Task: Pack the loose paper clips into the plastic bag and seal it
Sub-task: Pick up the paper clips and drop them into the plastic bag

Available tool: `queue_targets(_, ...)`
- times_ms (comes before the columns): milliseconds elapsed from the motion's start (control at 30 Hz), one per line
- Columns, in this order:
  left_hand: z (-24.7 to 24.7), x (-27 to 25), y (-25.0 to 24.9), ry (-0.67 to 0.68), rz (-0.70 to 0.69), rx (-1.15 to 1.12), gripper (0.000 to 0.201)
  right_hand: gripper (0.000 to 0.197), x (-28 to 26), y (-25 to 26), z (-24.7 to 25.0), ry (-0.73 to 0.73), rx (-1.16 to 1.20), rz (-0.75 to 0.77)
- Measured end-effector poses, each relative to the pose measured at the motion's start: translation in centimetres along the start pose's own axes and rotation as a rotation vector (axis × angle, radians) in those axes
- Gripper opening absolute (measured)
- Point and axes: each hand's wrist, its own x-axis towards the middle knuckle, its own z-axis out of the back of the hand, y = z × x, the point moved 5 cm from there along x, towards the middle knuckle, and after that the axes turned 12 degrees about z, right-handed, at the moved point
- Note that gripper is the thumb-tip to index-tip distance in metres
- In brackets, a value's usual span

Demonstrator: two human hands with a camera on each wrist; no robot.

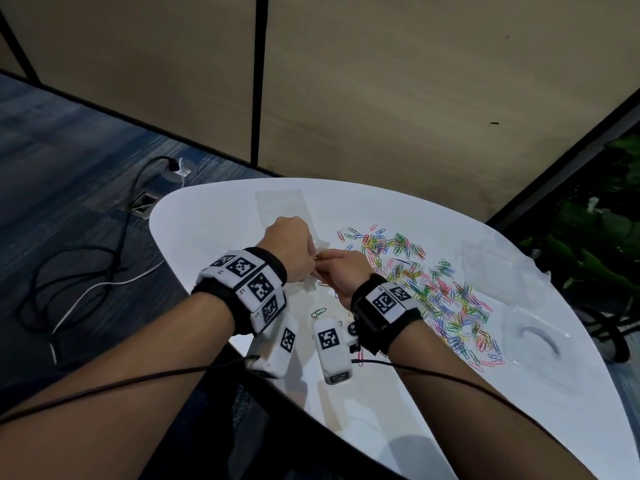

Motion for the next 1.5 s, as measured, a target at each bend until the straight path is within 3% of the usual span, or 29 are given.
queue_targets(133, 0.4, 0.1, 0.2, -0.024, 0.009, 0.014, 0.015, 0.007, 0.4, 1.3, -0.2, 0.065, -0.574, 0.228)
queue_targets(233, 0.4, 0.1, 0.3, -0.022, 0.02, 0.016, 0.017, 0.018, -0.4, 2.3, -1.0, 0.278, -0.892, 0.35)
queue_targets(333, 0.6, 0.0, 0.1, -0.037, 0.019, 0.004, 0.017, 0.034, -1.2, 2.8, -1.2, 0.42, -0.889, 0.417)
queue_targets(467, 1.3, -0.1, 0.2, -0.058, 0.02, -0.019, 0.021, 0.033, -1.7, 3.0, 1.9, 0.096, -0.501, 0.481)
queue_targets(533, 1.4, -0.1, 0.4, -0.07, 0.025, -0.018, 0.027, 0.034, -2.0, 1.5, 3.0, 0.053, -0.578, 0.438)
queue_targets(633, 1.5, -0.2, 0.3, -0.063, 0.027, 0.004, 0.028, 0.035, -3.7, -3.3, 1.5, 0.486, -1.037, 0.388)
queue_targets(700, 1.5, -0.3, 0.2, -0.052, 0.025, 0.02, 0.028, 0.04, -5.2, -6.9, 0.7, 0.73, -1.237, 0.548)
queue_targets(767, 1.5, -0.5, 0.0, -0.045, 0.026, 0.045, 0.027, 0.045, -6.4, -10.0, 1.5, 0.817, -1.339, 0.708)
queue_targets(900, 1.2, -0.7, -0.7, -0.036, 0.01, 0.089, 0.026, 0.05, -6.8, -11.2, 6.1, 0.824, -1.577, 0.942)
queue_targets(1033, 0.2, -0.8, -1.5, -0.018, 0.007, 0.133, 0.025, 0.065, -4.8, -11.1, 9.7, 0.724, -1.691, 0.694)
queue_targets(1200, -0.8, -0.9, -2.0, -0.003, 0.007, 0.168, 0.025, 0.014, -4.1, -10.3, 8.3, 0.667, -1.575, 0.655)
queue_targets(1300, -1.5, -1.2, -2.4, 0.009, -0.008, 0.188, 0.025, 0.016, -3.2, -8.9, 8.5, 0.558, -1.476, 0.523)
queue_targets(1400, -2.0, -1.3, -2.7, 0.021, -0.024, 0.201, 0.025, 0.016, -2.2, -6.8, 9.8, 0.322, -1.194, 0.319)
queue_targets(1500, -2.4, -1.1, -2.8, 0.036, -0.033, 0.197, 0.026, 0.013, -1.4, -5.1, 11.5, 0.101, -0.751, 0.135)
